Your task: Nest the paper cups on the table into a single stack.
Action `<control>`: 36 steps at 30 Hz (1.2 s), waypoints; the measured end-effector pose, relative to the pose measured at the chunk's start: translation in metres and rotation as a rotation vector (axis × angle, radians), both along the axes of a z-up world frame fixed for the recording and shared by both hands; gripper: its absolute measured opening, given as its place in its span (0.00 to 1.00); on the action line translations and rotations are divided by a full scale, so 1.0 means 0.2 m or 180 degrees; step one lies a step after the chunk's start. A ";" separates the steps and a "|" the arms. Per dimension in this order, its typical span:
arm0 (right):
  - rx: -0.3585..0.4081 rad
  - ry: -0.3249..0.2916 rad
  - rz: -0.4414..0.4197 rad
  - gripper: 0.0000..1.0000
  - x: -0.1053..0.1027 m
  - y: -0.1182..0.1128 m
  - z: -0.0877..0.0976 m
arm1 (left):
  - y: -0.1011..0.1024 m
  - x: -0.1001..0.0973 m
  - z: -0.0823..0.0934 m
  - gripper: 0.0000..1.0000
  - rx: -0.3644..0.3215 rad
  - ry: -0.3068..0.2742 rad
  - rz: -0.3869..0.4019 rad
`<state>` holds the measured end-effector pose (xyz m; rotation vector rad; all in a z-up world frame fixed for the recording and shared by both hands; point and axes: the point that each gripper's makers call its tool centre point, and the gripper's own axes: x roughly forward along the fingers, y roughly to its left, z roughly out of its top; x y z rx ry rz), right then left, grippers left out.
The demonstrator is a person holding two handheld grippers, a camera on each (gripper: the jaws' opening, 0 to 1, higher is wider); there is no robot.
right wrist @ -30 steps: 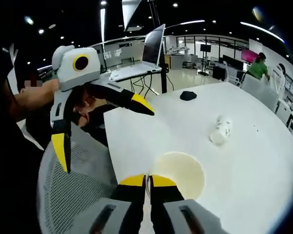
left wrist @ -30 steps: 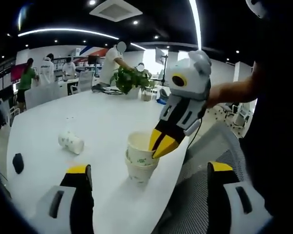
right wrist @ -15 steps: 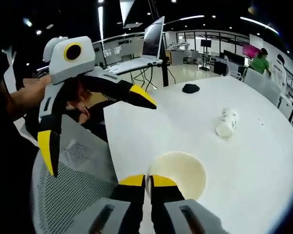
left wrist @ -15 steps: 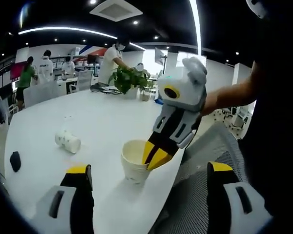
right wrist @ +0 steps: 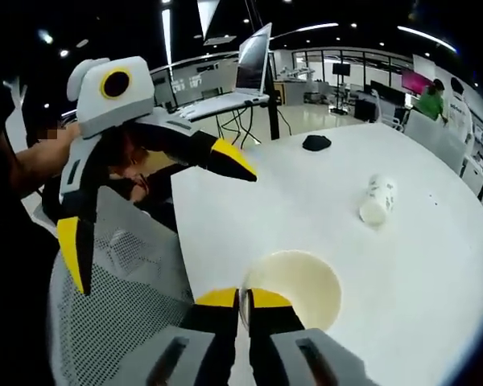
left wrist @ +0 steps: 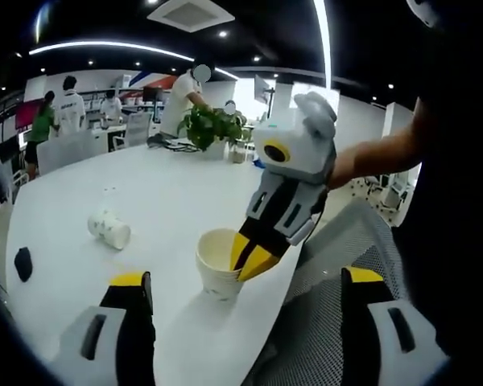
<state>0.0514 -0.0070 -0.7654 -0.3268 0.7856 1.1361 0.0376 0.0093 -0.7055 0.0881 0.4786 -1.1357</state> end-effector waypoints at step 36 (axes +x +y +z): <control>0.0034 -0.0130 -0.0045 0.14 0.00 0.01 0.03 | 0.12 0.06 0.00 0.97 0.0093 -0.0057 0.0163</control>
